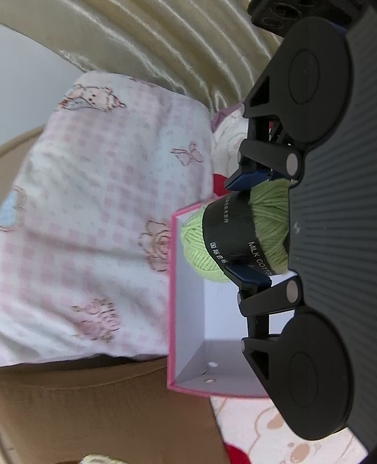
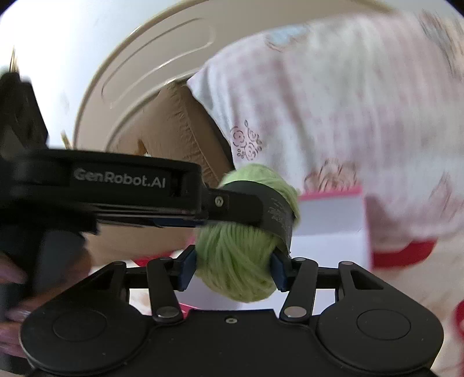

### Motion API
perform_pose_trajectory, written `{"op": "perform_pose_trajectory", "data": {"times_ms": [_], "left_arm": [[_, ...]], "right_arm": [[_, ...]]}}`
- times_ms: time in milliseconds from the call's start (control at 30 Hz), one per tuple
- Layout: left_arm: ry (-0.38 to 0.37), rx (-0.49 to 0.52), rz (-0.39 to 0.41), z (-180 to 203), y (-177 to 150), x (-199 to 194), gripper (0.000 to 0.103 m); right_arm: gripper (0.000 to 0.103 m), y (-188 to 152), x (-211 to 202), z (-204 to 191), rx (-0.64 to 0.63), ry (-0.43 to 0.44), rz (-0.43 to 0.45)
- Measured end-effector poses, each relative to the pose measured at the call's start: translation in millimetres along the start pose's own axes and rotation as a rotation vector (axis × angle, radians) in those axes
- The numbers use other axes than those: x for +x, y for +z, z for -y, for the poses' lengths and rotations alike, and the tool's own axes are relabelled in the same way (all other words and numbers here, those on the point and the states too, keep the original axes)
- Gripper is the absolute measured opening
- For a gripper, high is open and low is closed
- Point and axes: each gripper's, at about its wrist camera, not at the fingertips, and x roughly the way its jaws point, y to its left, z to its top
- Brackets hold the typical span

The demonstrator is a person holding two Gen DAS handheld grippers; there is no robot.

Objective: Organize objects
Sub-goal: 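Lift the green yarn ball with the left tool and carry it over the pink box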

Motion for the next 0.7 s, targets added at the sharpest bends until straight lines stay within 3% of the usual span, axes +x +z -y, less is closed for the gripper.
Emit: {"op": "perform_pose_trajectory", "data": {"times_ms": [133, 367, 700], "left_arm": [[-0.028, -0.041, -0.013, -12.6, -6.7, 29.7, 0.055], [-0.044, -0.063, -0.025, -25.4, -2.2, 78.1, 0.055], [-0.095, -0.100, -0.093, -41.0, 1.7, 132.7, 0.055]], "right_arm": [[0.056, -11.3, 17.3, 3.6, -0.084, -0.081, -0.019], [0.054, -13.9, 51.0, 36.5, -0.055, -0.139, -0.019], [0.053, -22.7, 87.1, 53.8, -0.120, -0.306, -0.028]]}}
